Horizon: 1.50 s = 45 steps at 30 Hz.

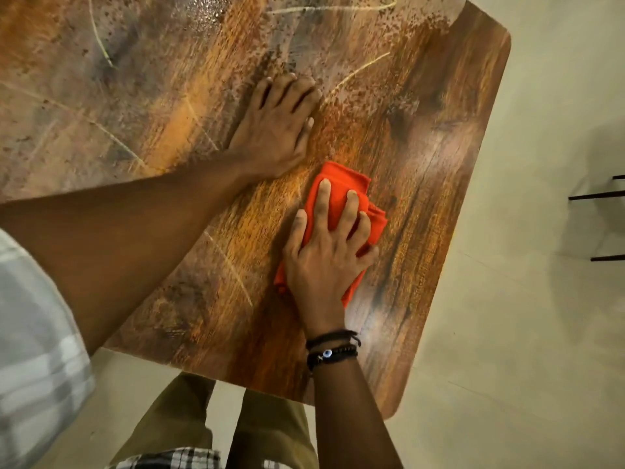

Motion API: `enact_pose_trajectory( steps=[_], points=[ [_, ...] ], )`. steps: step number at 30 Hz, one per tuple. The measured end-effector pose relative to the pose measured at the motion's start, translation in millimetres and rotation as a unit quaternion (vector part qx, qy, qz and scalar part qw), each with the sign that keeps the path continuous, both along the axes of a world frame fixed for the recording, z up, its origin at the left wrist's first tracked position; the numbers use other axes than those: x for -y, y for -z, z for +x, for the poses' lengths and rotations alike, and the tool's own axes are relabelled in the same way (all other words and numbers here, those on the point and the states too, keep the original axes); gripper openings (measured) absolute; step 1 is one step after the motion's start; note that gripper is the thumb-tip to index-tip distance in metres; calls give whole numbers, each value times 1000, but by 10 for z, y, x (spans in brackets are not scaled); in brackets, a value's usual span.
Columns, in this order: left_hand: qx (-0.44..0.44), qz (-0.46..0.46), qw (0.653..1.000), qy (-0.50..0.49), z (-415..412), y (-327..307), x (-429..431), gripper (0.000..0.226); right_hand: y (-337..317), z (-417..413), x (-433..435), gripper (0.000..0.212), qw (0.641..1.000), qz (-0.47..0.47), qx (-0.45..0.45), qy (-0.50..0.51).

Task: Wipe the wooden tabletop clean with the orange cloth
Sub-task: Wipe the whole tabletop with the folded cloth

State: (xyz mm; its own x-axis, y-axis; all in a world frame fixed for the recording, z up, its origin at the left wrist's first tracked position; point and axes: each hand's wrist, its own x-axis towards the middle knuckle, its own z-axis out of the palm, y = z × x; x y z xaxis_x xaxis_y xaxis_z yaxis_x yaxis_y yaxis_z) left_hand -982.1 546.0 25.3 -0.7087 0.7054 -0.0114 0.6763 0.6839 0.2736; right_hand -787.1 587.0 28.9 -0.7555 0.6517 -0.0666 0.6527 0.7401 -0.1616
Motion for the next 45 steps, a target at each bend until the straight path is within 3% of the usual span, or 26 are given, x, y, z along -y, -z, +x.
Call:
enact_pose_trajectory(
  steps=[12,18,29,38,45],
  points=[
    [-1,-15,1000,-2,-17,39,-11,58,30,-1814,-1293,62,999,-29,-17,36],
    [2,-16,1000,3,-8,14,2,57,49,-1618,-1146,61,1000,-7,-7,8],
    [4,-4,1000,6,-5,34,15,58,78,-205,84,58,998,1,-12,-61],
    [-11,5,1000,1,-22,60,16,54,60,-1209,-932,62,999,-23,-24,3],
    [-9,9,1000,-4,-24,96,-6,54,30,-1933,-1577,61,999,-31,-8,-11]
  ],
)
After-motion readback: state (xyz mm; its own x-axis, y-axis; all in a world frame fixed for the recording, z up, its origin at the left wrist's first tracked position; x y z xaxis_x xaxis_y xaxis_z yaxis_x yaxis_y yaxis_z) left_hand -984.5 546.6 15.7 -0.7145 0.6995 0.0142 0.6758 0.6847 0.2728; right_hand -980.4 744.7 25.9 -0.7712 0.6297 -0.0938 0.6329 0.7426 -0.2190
